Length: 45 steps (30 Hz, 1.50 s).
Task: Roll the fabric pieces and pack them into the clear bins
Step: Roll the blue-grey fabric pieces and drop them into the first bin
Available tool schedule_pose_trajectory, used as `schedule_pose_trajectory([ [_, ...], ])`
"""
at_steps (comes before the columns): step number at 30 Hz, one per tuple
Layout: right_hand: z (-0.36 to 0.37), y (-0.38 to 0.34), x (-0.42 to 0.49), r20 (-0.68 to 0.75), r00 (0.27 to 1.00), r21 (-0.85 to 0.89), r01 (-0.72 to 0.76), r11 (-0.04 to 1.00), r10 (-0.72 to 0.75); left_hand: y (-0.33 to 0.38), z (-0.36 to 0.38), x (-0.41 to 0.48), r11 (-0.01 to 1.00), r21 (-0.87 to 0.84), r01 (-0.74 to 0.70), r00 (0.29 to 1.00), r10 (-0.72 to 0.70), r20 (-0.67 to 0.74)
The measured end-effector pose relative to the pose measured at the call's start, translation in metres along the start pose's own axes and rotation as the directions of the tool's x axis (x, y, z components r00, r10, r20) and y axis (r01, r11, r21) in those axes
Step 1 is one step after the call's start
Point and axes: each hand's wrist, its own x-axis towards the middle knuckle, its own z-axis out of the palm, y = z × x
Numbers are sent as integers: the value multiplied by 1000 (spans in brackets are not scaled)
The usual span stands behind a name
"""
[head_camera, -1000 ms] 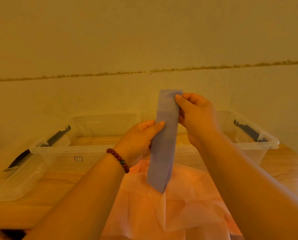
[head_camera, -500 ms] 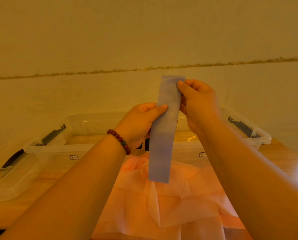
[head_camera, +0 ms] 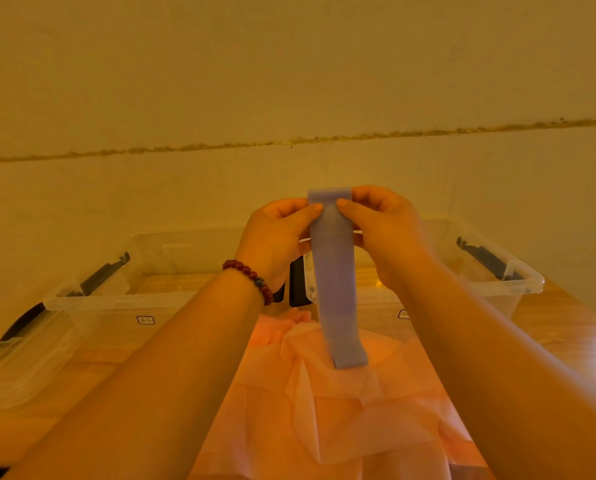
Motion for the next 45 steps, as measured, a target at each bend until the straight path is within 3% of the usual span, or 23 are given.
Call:
schedule_pose_trajectory([
  [4, -1, 3, -1, 26, 998, -50, 54, 997, -52, 1, -2, -2, 999, -47, -7, 1000, 7, -5],
  [15, -11, 0, -8, 187, 980, 245, -114, 963, 69, 2, -9, -8, 994, -108, 16, 997, -7, 82],
  [20, -11, 0, -8, 110, 993, 130, -59, 990, 44, -1, -8, -7, 988, -131, 83, 995, -75, 68],
  [25, -10, 13, -7, 98, 995, 10, 34, 999, -35, -7, -6, -8, 1000, -27, -8, 1000, 9, 13],
  [30, -11, 11, -4, 128, 991, 25, -53, 998, 49, -10, -7, -9, 996, 64, -54, 998, 53, 15],
  [37, -14, 3, -6, 206, 979, -169, 25, 985, 11, -6, -9, -9, 993, 114, -40, 998, 34, 53],
  [45, -13, 9, -9, 268, 955, 134, -168, 977, 128, -8, -19, -11, 992, -103, 76, 986, -59, 157],
])
